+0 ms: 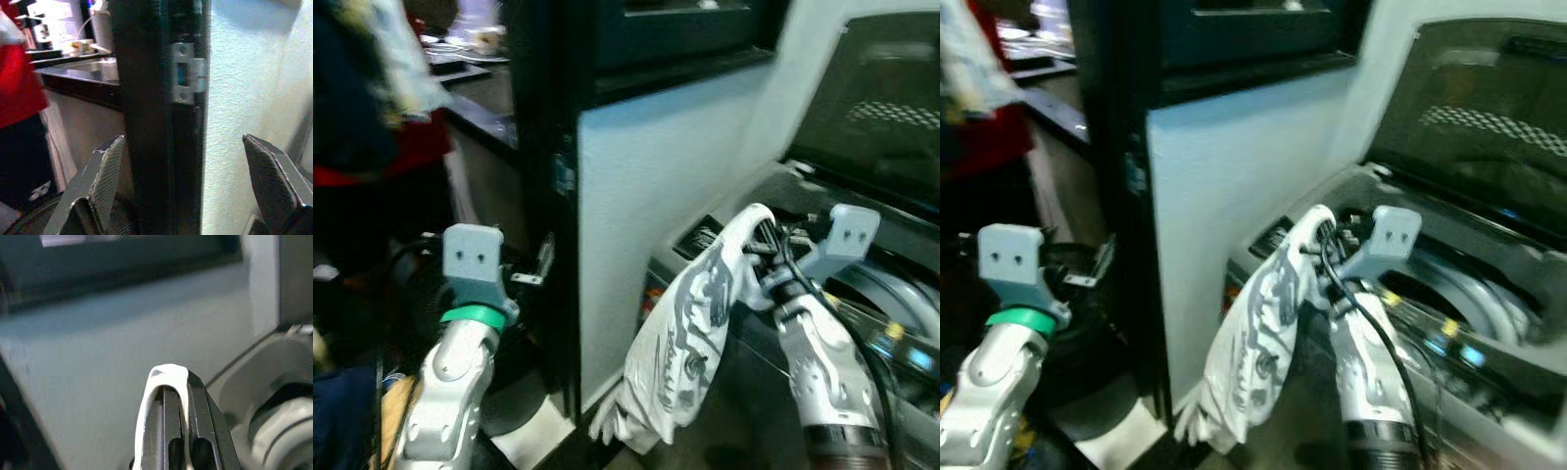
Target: Clothes washing
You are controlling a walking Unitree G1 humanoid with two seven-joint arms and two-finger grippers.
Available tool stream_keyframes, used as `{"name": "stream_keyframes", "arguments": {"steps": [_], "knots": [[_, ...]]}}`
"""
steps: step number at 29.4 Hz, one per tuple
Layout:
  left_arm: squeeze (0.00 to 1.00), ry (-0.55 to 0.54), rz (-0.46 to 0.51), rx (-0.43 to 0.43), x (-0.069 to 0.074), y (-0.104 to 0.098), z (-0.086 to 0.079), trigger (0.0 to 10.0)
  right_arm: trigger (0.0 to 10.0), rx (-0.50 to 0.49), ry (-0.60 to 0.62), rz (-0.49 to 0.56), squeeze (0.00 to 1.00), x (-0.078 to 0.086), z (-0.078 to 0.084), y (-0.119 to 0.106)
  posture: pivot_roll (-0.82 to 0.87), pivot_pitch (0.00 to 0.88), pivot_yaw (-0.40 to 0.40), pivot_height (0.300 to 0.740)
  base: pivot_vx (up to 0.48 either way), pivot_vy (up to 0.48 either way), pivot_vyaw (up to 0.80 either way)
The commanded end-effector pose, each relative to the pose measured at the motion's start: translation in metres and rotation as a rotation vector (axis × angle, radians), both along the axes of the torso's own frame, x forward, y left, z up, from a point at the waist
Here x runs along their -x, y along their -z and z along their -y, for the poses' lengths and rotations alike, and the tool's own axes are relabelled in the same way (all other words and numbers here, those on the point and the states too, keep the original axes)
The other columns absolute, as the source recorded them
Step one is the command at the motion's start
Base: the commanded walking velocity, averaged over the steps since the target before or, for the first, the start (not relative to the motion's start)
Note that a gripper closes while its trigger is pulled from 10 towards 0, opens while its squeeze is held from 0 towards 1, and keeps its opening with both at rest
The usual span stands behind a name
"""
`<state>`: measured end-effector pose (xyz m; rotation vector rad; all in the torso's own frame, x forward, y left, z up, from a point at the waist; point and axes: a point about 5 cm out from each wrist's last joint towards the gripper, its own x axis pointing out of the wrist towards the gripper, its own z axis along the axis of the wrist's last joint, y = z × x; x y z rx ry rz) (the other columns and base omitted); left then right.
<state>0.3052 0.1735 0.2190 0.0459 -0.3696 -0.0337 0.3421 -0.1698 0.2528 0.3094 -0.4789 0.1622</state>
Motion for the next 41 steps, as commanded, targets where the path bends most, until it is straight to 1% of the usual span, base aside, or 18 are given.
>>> {"name": "stream_keyframes", "arguments": {"steps": [1,2,4,8,31,34,35,38,41], "knots": [[0.0,0.013,-0.007,-0.002,0.0,0.002,0.004,10.0,10.0,-0.021,0.015,0.038,0.0,0.003,0.006,-0.012,0.06,0.028,0.03,0.74,0.0,0.0,-0.8],[0.0,0.013,-0.007,-0.002,0.0,0.002,0.004,10.0,10.0,-0.021,0.015,0.038,0.0,0.003,0.006,-0.012,0.06,0.028,0.03,0.74,0.0,0.0,-0.8],[0.0,0.011,-0.006,0.0,0.0,0.002,0.004,10.0,10.0,-0.027,0.008,0.073,0.0,0.002,0.005,-0.022,0.06,0.027,0.028,0.74,0.0,0.0,-0.8],[0.0,0.01,-0.004,0.002,0.0,0.002,0.004,10.0,10.0,-0.028,0.009,0.082,0.0,0.002,0.006,-0.025,0.06,0.027,0.028,0.74,0.0,0.0,-0.8],[0.0,0.01,-0.003,0.001,0.0,0.002,0.004,10.0,10.0,-0.036,0.003,0.073,0.0,0.002,0.007,-0.027,0.06,0.026,0.028,0.74,0.0,0.0,-0.8],[0.0,0.011,-0.003,0.001,-0.001,0.002,0.004,10.0,10.0,-0.035,0.008,0.071,0.0,0.002,0.009,-0.026,0.06,0.026,0.033,0.74,0.0,0.0,-0.8],[0.0,0.014,-0.005,-0.005,-0.001,0.002,0.004,10.0,10.0,-0.034,0.016,0.064,0.0,0.002,0.01,-0.023,0.07,0.024,0.046,0.74,0.0,0.0,-0.8],[0.0,0.016,-0.008,-0.006,-0.002,0.003,0.005,10.0,10.0,-0.02,0.027,0.046,0.0,0.0,0.013,-0.019,0.06,0.027,0.037,0.74,0.0,0.0,-0.8],[0.0,0.01,0.001,-0.006,-0.001,0.002,0.004,10.0,10.0,-0.016,0.026,0.046,0.0,0.0,0.013,-0.02,0.06,0.029,0.032,0.74,0.0,0.0,-0.8]]}}
